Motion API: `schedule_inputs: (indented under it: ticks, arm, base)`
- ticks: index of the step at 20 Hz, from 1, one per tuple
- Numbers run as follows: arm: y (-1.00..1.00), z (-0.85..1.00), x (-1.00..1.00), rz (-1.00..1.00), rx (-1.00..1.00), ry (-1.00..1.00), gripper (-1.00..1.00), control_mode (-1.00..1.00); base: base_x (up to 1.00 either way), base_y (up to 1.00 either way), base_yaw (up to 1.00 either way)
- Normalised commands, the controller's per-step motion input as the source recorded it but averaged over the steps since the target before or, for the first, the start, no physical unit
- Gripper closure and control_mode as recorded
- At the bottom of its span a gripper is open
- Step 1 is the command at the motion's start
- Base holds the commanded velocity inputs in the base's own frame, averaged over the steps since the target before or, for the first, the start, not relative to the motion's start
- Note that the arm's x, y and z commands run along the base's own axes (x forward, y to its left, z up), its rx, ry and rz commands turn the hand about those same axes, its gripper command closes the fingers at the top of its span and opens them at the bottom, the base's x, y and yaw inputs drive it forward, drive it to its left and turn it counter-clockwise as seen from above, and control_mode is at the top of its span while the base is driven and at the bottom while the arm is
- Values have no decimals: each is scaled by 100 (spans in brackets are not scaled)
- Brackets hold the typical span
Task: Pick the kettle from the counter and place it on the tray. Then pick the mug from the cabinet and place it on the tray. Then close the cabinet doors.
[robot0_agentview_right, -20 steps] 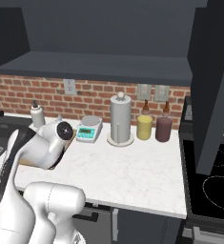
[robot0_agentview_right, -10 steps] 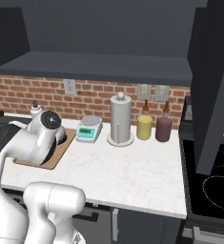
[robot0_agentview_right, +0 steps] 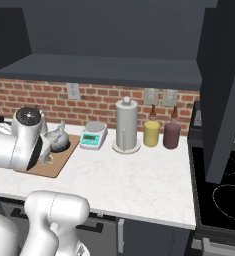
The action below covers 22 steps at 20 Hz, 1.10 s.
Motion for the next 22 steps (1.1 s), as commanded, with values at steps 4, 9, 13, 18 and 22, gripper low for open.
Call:
schedule_inputs:
  ticks: [4,9,13,18,22]
  arm:
    - [9,-17,-1,0,-18,1,-100,-100]
    - [28,-3,-10,1,-11,0,-100,-100]
    - [36,0,-24,7,-12,0,100,-100]
    - [27,-3,-22,3,-7,-2,100,-100]
    - [32,-8,-11,4,-11,-17,100,-100]
  base:
    - [0,0,0]
    - [0,0,0]
    - [0,0,0]
    - [0,0,0]
    - [0,0,0]
